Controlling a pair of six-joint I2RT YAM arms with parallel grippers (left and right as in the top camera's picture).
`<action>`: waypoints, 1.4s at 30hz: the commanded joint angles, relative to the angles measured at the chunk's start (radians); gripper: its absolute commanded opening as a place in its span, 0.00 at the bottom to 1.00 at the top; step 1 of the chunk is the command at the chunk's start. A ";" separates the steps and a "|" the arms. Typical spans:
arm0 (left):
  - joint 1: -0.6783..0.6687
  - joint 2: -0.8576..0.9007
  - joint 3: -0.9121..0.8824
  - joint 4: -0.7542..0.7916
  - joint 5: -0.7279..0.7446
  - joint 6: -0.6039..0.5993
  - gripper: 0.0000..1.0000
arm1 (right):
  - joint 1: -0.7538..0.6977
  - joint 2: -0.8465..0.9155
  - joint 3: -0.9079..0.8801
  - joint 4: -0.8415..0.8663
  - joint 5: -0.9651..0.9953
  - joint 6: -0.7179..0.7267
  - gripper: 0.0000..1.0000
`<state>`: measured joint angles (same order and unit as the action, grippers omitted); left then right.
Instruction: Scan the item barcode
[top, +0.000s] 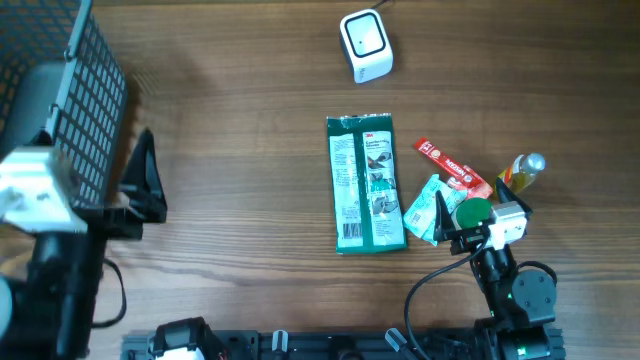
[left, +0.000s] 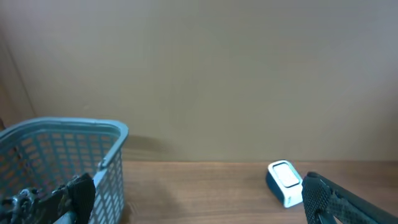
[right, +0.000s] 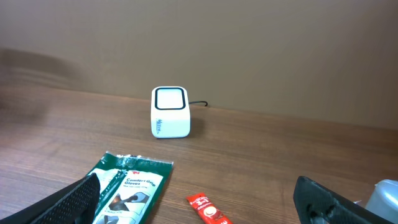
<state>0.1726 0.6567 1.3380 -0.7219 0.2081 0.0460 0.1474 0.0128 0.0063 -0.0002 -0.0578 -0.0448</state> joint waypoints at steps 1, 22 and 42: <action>-0.059 -0.089 -0.058 -0.002 0.012 -0.009 1.00 | -0.003 -0.009 -0.001 0.003 0.016 0.019 1.00; -0.122 -0.645 -0.917 0.772 0.014 0.021 1.00 | -0.003 -0.009 -0.001 0.003 0.016 0.019 1.00; -0.107 -0.653 -1.332 0.790 -0.257 -0.351 1.00 | -0.003 -0.009 -0.001 0.003 0.016 0.020 1.00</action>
<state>0.0601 0.0097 0.0109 0.1646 -0.0551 -0.3016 0.1474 0.0128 0.0063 -0.0006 -0.0578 -0.0414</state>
